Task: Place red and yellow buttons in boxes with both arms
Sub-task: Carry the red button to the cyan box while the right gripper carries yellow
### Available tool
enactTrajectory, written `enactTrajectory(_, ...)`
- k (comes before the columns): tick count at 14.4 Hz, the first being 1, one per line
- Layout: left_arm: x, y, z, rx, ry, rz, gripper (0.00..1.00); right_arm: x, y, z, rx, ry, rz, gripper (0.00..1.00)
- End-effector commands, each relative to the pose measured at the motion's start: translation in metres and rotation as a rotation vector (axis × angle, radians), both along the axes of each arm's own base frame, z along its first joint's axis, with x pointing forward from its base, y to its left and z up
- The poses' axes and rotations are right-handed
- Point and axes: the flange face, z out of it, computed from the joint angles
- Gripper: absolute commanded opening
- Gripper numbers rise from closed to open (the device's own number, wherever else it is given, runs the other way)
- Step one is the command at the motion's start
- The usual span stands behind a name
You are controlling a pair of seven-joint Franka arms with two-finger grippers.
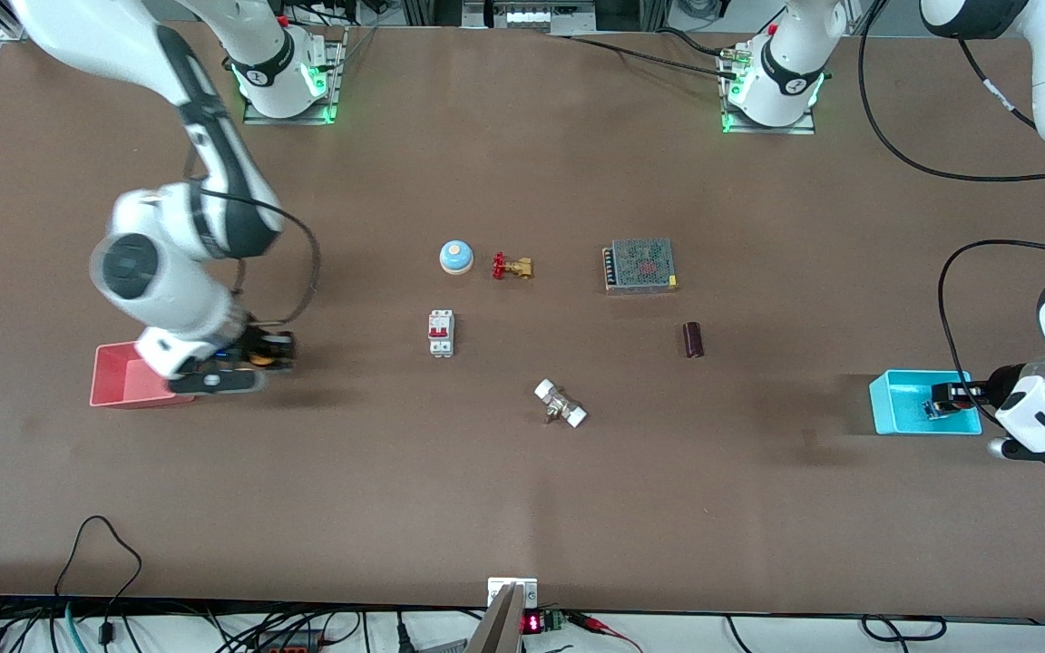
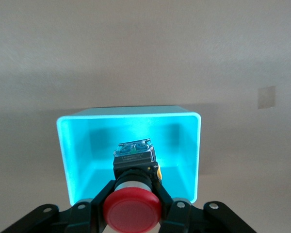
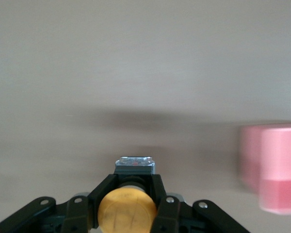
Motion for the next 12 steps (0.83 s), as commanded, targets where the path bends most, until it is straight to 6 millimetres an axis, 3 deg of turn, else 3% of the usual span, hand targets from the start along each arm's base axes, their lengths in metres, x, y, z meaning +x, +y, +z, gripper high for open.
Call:
enactTrajectory(1,0.004,0.006,-0.018,0.000,0.027,-0.028,0.03,0.006,-0.084,0.043,-0.002,0.032,0.069,0.15)
enactTrajectory(2,0.004,0.007,-0.020,0.001,0.028,-0.027,0.03,0.010,-0.113,0.047,0.018,0.031,0.071,0.15)
enactTrajectory(4,0.006,0.007,-0.029,0.000,0.031,-0.030,0.03,0.018,-0.160,0.034,0.059,0.023,0.103,0.15)
enactTrajectory(7,0.010,0.010,-0.033,0.003,0.019,-0.026,0.03,0.023,-0.186,-0.007,0.092,0.049,0.098,0.15)
enactTrajectory(12,0.006,0.016,-0.051,-0.006,0.039,-0.019,0.06,0.034,-0.202,-0.049,0.050,-0.015,0.131,0.15)
